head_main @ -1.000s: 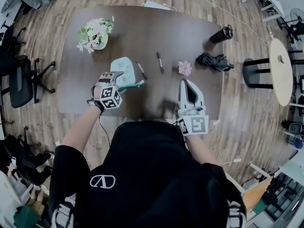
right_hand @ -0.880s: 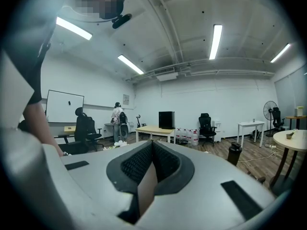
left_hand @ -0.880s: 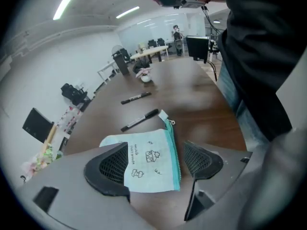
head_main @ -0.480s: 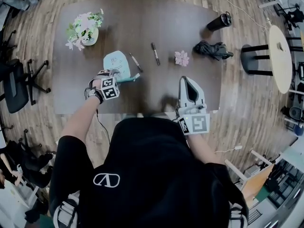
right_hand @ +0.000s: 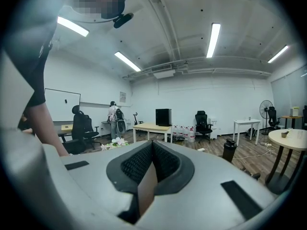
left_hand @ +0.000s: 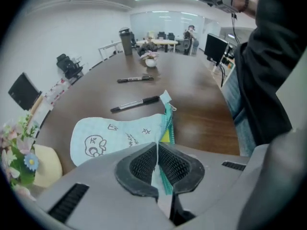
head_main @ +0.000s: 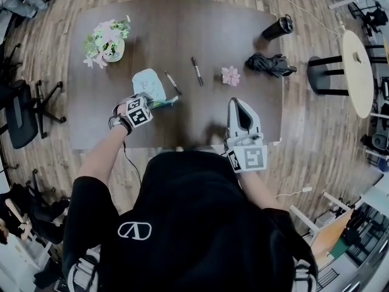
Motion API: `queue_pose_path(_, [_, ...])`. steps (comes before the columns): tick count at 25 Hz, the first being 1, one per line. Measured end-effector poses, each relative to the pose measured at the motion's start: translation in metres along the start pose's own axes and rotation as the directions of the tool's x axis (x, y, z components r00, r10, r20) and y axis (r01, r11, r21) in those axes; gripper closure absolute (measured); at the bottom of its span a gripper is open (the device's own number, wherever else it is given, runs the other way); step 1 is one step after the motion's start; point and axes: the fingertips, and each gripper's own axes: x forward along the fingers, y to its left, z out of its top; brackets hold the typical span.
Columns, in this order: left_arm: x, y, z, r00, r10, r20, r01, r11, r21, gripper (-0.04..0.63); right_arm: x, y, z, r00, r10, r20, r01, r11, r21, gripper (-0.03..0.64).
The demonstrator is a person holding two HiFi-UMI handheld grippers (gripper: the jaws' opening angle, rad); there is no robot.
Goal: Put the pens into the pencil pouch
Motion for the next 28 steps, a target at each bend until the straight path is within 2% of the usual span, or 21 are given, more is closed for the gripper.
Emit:
queue_pose_path(3, [-0.021, 0.007, 0.012, 0.998, 0.003, 0.063, 0.004, 0.994, -0.107, 0.581, 0.001, -0.002, 0.003, 1.000, 0.001, 0.005, -0.001, 1.000, -0.002, 0.618])
queue_pose_path(6, [-0.051, 0.017, 0.033, 0.985, 0.021, 0.169, 0.019, 0.972, -0.233, 0.583, 0.002, -0.005, 0.008, 1.000, 0.003, 0.028, -0.004, 1.000, 0.006, 0.618])
queue_pose_path(9, [-0.083, 0.027, 0.054, 0.960, 0.043, 0.275, 0.062, 0.930, -0.361, 0.583, 0.005, -0.006, 0.011, 0.999, 0.007, 0.044, -0.008, 1.000, 0.016, 0.617])
queue_pose_path(12, [-0.112, 0.033, 0.068, 0.928, 0.071, 0.366, 0.124, 0.867, -0.482, 0.583, 0.007, -0.007, 0.015, 0.998, 0.012, 0.059, -0.013, 1.000, 0.027, 0.617])
queue_pose_path(17, [-0.160, 0.042, 0.090, 0.833, 0.181, 0.523, 0.231, 0.745, -0.626, 0.584, 0.013, -0.008, 0.021, 0.996, 0.020, 0.081, -0.023, 0.999, 0.038, 0.618])
queue_pose_path(21, [-0.198, 0.043, 0.101, 0.733, 0.293, 0.614, 0.344, 0.619, -0.706, 0.584, 0.019, -0.006, 0.025, 0.995, 0.033, 0.095, -0.036, 0.999, 0.032, 0.617])
queue_pose_path(23, [-0.216, 0.043, 0.106, 0.675, 0.349, 0.650, 0.402, 0.565, -0.721, 0.584, 0.023, -0.005, 0.027, 0.994, 0.039, 0.102, -0.042, 0.999, 0.033, 0.618])
queue_pose_path(25, [-0.234, 0.043, 0.111, 0.614, 0.406, 0.677, 0.452, 0.523, -0.723, 0.584, 0.026, -0.004, 0.029, 0.993, 0.043, 0.107, -0.047, 0.998, 0.035, 0.618])
queue_pose_path(28, [-0.256, 0.039, 0.118, 0.545, 0.467, 0.696, 0.497, 0.488, -0.717, 0.584, 0.030, -0.002, 0.031, 0.992, 0.053, 0.112, -0.058, 0.998, 0.037, 0.617])
